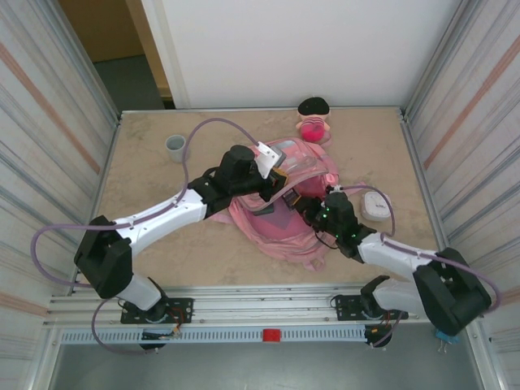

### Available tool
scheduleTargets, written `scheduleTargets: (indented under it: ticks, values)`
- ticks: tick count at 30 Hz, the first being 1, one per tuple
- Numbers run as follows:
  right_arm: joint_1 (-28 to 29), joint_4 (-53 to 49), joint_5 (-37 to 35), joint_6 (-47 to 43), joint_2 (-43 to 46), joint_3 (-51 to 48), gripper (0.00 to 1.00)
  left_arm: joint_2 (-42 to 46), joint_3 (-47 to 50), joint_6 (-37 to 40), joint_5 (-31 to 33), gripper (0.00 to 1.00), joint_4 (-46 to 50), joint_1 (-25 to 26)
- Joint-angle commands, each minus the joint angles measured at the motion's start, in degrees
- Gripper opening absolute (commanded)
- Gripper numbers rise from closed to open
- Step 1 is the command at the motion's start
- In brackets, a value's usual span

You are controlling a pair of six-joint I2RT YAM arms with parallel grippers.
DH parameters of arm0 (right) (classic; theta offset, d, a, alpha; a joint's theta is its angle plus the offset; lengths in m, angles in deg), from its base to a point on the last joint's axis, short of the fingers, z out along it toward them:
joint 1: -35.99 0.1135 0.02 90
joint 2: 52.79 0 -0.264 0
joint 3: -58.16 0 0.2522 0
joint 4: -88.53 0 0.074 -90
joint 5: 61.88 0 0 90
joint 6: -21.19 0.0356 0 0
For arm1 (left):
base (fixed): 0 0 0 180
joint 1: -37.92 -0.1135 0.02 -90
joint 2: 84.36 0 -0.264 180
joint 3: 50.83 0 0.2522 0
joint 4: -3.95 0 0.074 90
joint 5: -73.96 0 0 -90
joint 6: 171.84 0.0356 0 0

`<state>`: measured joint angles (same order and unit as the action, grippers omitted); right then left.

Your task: Pack books, pencil case, and school supplies into a backpack

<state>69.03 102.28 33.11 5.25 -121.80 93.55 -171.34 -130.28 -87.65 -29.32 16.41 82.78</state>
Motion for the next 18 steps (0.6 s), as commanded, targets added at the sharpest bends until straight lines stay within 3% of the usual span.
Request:
scheduleTargets:
  ticks: [1, 18]
  values:
    - [1.53, 7.2, -8.99, 4.52, -3.58, 2.68, 0.17, 2.8, -3.33, -2.76, -2.32, 0.0, -6.38, -0.78]
    - [3.64, 21.57, -7.55, 13.58, -30.31, 12.52, 0.22, 3.48, -2.69, -7.38, -6.36, 0.0, -9.42, -2.91]
